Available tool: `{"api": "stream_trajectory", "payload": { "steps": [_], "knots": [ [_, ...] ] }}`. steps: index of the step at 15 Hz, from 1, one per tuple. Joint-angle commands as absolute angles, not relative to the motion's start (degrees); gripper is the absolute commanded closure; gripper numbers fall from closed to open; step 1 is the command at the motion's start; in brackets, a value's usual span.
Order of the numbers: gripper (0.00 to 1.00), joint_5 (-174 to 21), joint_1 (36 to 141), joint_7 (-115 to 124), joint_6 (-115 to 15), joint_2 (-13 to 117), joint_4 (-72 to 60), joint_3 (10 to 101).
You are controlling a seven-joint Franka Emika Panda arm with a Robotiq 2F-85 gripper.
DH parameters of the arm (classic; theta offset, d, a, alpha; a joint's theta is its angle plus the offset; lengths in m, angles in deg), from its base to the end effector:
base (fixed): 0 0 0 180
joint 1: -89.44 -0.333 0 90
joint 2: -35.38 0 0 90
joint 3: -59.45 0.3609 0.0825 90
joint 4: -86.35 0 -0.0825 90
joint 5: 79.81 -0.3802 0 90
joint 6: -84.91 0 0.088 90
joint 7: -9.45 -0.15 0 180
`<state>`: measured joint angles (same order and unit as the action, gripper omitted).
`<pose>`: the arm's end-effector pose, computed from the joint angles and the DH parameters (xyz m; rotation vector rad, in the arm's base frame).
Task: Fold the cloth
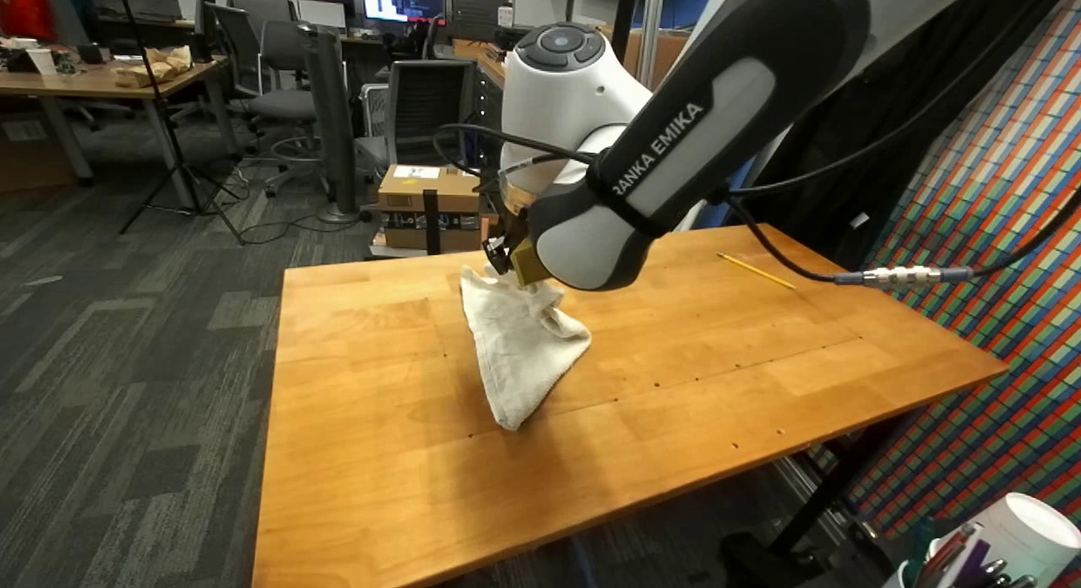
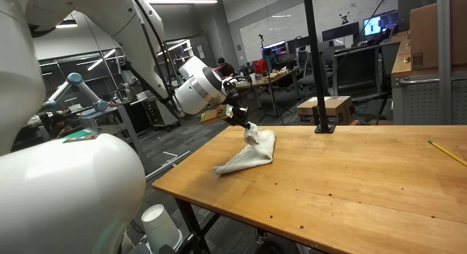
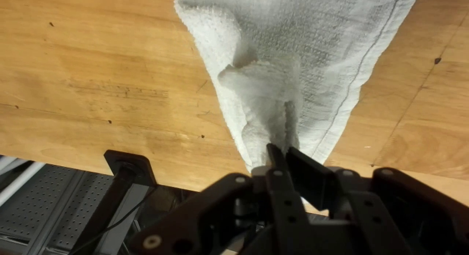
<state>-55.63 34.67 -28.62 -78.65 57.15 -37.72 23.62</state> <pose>0.5788 0.2299 0.2898 2.8596 0.1840 0.7086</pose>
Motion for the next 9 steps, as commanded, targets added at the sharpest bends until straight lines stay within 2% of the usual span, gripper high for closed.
{"api": "stream_trajectory", "payload": {
  "steps": [1, 9],
  "knots": [
    [0.93, -49.61, 34.3, -34.22, -77.95, 52.19, -42.05, 23.67],
    [0.93, -46.04, 26.68, -40.31, -77.28, 48.33, -50.39, 21.2]
  ]
}}
